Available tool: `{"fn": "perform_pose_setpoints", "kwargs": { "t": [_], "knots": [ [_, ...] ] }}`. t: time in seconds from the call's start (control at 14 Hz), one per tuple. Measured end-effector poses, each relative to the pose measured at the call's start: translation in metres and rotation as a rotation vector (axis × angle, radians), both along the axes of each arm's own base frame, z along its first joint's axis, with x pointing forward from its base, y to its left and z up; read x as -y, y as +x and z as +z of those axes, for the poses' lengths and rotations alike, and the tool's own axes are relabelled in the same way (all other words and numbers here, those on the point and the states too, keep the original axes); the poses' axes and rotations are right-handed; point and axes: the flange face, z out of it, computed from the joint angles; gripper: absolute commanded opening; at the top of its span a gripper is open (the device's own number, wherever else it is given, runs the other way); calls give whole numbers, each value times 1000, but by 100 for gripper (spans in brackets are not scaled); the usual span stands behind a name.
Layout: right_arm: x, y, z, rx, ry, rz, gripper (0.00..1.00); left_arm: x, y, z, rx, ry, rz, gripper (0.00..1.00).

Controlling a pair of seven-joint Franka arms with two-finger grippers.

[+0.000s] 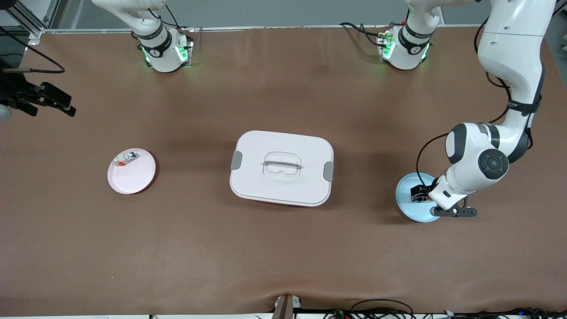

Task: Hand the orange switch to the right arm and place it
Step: 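Close the left gripper on the black-orange switch and lift it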

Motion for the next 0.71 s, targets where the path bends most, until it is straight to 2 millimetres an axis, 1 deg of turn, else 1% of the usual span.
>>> {"fn": "perform_pose_setpoints", "kwargs": {
  "t": [0.21, 0.5, 0.57, 0.64, 0.71],
  "knots": [
    [0, 0, 0, 0, 0, 0, 100, -3, 0, -16, 7, -5, 5, 92],
    [0, 0, 0, 1, 0, 0, 100, -2, -2, -38, -5, -9, 5, 86],
    [0, 0, 0, 1, 0, 0, 100, -2, -3, -42, -11, -9, 5, 82],
    [0, 0, 0, 1, 0, 0, 100, -2, -4, -45, -14, -9, 6, 75],
    [0, 0, 0, 1, 0, 0, 100, -2, -4, -48, -15, -10, 6, 58]
  ]
}}
